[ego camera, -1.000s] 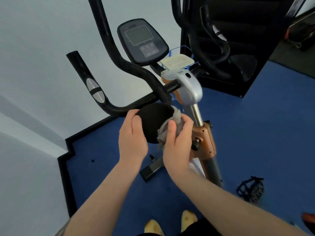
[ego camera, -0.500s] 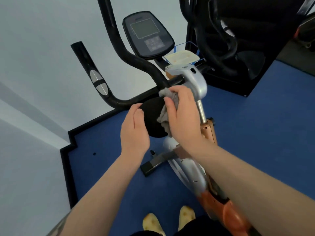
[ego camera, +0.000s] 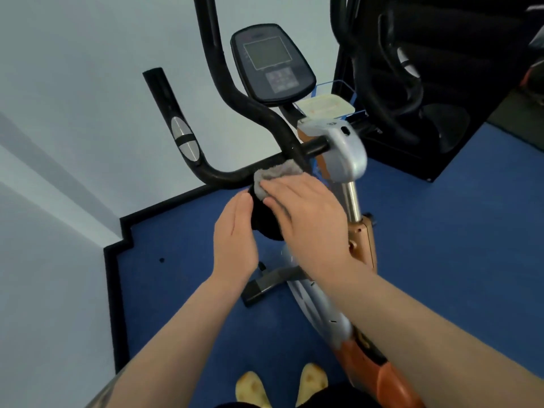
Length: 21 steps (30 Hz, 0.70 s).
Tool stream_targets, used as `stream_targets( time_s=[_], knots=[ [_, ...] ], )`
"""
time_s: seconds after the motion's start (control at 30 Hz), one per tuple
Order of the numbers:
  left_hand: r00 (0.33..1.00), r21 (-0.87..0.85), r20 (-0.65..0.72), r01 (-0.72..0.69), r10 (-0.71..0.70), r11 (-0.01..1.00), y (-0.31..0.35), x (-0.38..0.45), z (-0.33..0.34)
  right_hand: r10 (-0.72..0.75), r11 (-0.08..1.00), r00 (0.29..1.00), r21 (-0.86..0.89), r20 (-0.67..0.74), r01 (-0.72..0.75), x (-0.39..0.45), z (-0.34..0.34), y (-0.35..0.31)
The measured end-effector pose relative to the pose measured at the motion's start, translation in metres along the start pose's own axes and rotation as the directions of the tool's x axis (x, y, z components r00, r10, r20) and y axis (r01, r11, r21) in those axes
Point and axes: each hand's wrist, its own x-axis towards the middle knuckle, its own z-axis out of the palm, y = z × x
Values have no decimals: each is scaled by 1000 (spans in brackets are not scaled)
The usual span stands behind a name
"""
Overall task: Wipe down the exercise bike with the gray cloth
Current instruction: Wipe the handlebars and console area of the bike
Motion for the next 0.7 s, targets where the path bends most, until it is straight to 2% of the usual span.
stream_targets(
  time_s=[0.1,0.2,0.27,0.43,0.53,0.6,0.7],
  knots=[
    [998,-20,64,-11,13,1000,-1,0,-8,30,998,999,48,29,-31,-3,-6,-3],
    [996,-59,92,-16,22,998,0,-4,-10,155,983,982,87,105,-164,17,-5,-7],
    [995,-72,99,-15,22,997,2,-7,-12,233,964,967,106,100,-243,6,-4,-17],
    [989,-40,145,-20,25,999,0,-7,-16,355,847,911,339,210,-409,-10,-8,-19],
    [989,-44,146,3,4,999,-2,-7,-15,367,804,906,420,209,-422,0,-3,-26],
    [988,-51,152,18,-10,999,-4,-7,-15,332,831,922,401,198,-385,-14,-4,-30],
    [986,-17,165,-15,17,1000,-1,-6,-18,261,850,932,398,253,-346,-26,-16,-19]
  ],
)
